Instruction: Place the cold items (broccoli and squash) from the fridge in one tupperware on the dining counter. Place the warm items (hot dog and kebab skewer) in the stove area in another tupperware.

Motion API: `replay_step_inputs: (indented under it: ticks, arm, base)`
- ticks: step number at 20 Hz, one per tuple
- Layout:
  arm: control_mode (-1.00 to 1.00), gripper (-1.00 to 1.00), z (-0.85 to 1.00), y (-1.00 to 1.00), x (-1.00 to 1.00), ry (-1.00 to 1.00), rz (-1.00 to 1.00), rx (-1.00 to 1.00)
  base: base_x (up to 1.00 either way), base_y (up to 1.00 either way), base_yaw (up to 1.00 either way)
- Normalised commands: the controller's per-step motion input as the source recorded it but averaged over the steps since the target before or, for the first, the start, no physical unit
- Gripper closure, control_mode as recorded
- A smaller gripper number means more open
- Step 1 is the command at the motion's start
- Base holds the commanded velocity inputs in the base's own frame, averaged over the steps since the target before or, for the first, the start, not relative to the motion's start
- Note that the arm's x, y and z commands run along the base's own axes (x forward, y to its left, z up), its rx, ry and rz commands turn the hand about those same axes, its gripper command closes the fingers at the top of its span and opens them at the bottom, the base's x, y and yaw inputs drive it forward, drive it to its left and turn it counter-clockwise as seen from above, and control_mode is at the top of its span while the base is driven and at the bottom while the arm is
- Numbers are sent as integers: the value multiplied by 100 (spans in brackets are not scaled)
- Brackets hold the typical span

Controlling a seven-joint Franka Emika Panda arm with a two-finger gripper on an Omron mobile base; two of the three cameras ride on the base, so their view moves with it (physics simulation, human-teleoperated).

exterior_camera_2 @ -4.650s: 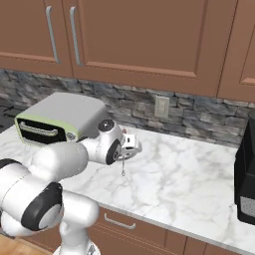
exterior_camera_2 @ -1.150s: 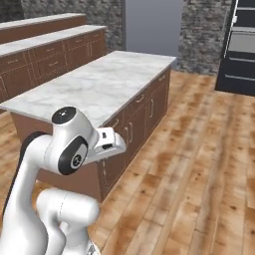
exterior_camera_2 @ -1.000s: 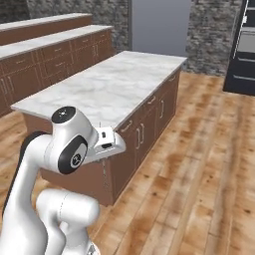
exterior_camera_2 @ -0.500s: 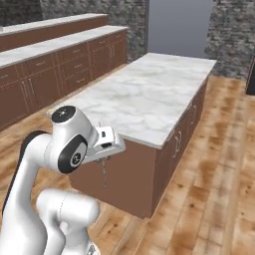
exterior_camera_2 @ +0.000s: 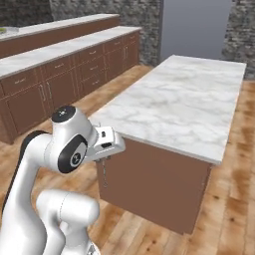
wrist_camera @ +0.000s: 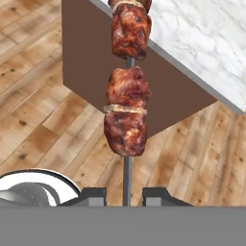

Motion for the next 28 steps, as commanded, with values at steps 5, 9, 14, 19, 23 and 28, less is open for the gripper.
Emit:
replay_step_inputs:
  ticks: [5, 9, 14, 19, 23, 28]
  arm:
    - [100, 100, 0, 0, 0, 0, 0, 0]
    - [100, 100, 0, 0, 0, 0, 0, 0]
    - [100, 100, 0, 0, 0, 0, 0, 0]
    - [100, 100, 0, 0, 0, 0, 0, 0]
    - [100, 100, 0, 0, 0, 0, 0, 0]
    - [100, 100, 0, 0, 0, 0, 0, 0]
  base:
    - [7, 100, 2]
    - [8, 100, 2]
    - [19, 100, 1]
    - [45, 100, 0]
    - [70, 100, -5]
    - [67, 100, -8]
